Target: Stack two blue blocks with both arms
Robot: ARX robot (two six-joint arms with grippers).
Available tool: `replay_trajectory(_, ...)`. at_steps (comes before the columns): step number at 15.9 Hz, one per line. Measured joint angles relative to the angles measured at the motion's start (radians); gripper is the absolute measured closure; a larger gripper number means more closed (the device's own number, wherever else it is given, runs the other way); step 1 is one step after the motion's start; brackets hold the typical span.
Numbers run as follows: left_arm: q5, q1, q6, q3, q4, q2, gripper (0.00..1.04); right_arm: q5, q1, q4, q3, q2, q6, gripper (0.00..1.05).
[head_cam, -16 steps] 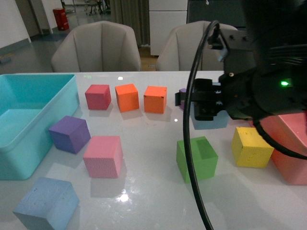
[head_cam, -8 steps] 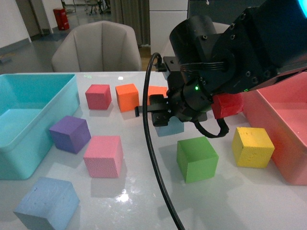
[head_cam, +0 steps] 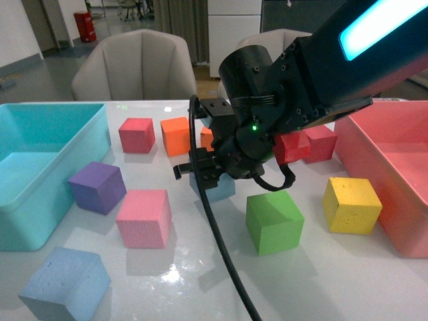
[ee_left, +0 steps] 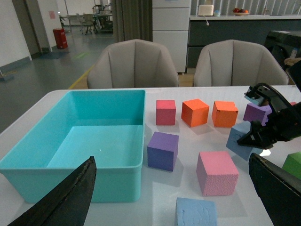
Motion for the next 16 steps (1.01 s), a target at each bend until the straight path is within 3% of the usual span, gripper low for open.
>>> replay_trajectory(5,0.0,0.0,0.0,0.0,0.0,0.0,0.07,0.009,-0.013,-0.087,0.134,0.092,-0.031,0.61)
replay_trajectory(10,0.0,0.0,0.0,0.0,0.0,0.0,0.07,0.016,-0.013,-0.09,0.135,0.095,-0.042,0.04)
replay_trajectory(16,0.0,0.0,0.0,0.0,0.0,0.0,0.07,0.047,-0.057,0.018,-0.065,-0.114,-0.05,0.06)
